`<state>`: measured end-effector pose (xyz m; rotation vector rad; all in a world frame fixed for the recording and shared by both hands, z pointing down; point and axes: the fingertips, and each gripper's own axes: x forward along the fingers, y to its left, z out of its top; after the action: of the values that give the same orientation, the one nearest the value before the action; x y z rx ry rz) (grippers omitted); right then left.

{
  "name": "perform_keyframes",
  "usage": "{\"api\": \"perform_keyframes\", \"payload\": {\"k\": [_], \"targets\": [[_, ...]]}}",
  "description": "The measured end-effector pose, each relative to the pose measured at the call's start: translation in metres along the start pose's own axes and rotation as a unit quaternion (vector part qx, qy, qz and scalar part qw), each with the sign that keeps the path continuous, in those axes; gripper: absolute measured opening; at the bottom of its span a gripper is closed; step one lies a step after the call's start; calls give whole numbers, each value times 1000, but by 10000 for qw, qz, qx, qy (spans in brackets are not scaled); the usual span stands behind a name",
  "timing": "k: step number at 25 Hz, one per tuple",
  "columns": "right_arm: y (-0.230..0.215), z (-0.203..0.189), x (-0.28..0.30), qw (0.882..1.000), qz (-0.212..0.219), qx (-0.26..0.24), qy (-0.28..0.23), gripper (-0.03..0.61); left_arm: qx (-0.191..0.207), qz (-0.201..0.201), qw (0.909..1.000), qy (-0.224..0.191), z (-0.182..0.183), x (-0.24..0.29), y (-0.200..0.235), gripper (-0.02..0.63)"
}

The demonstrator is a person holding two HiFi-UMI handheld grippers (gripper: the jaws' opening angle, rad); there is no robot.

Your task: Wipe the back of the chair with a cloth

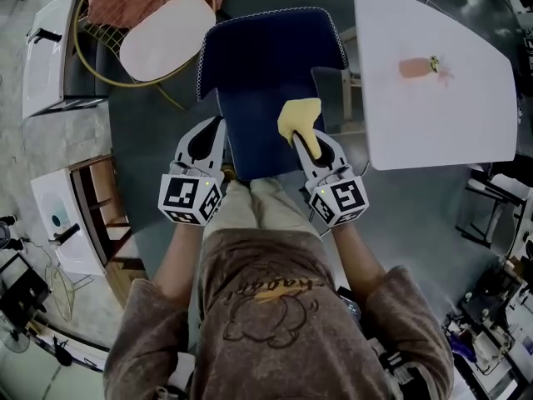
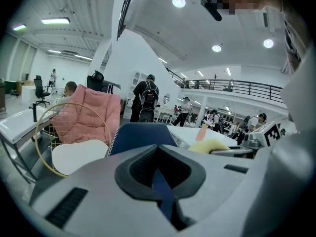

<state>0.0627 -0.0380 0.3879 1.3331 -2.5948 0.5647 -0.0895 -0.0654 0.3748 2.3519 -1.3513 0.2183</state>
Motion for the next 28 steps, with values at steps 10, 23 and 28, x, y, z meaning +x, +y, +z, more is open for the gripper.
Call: {"api": "perform_keyframes", "payload": {"k": [10, 23, 28], "targets": [[16, 53, -76, 9985, -365, 10, -409, 75, 248, -140, 9995, -166, 49, -53, -50, 9], [46, 91, -104, 9955, -541, -45, -772, 77, 573, -327, 9971, -384, 87, -84, -64, 9], [41, 98, -101, 9941, -610, -135, -884, 77, 667, -222, 9964, -471, 90, -82, -60, 9]]}}
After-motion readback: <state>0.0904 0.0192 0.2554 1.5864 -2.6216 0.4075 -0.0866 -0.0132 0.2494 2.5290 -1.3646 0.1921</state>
